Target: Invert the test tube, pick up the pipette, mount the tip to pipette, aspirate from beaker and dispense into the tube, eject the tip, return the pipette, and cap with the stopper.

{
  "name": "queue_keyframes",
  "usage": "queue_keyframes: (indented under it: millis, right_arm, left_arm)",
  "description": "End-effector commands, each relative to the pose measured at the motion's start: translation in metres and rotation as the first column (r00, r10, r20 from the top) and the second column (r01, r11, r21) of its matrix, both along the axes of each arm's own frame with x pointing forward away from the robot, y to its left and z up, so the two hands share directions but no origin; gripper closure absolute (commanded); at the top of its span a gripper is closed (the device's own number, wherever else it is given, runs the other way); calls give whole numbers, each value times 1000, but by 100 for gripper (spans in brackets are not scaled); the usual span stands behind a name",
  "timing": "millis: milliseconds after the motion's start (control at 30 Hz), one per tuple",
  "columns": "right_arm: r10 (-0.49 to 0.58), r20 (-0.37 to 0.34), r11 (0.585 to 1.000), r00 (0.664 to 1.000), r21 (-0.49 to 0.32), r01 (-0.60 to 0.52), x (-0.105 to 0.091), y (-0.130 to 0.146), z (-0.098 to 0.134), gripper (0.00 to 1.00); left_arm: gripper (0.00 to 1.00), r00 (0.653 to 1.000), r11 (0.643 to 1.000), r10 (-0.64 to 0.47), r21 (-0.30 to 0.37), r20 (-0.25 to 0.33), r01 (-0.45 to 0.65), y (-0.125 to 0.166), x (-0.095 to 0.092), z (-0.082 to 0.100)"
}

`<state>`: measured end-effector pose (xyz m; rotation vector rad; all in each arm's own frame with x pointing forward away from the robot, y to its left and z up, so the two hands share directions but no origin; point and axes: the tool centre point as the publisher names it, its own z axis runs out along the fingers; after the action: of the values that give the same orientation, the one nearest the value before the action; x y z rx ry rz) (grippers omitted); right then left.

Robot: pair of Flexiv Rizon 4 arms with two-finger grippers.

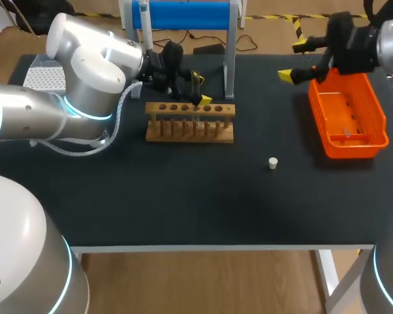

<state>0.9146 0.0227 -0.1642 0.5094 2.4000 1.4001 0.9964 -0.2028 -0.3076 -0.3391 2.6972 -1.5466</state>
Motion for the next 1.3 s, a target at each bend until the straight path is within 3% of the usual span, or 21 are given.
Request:
queue_keyframes:
  millis: [33,367,933,1300]
  right_arm:
    - [-14,6,1000,1000,-2,14,-13,-7,5,0]
    - [-14,6,1000,1000,-2,14,-13,-7,5,0]
    - [39,-55,999,998,-6,-39,-74,-33,-63,0]
    - [39,-90,999,995,-24,-42,-92,-25,-123,0]
  left_arm:
    - [0,1000,1000,2,2,0,-2,0,0,0]
    - [0,1000,1000,2,2,0,-2,0,0,0]
    - [0,1000,1000,2,2,0,-2,0,0,0]
    - [0,1000,1000,2,2,0,-2,0,0,0]
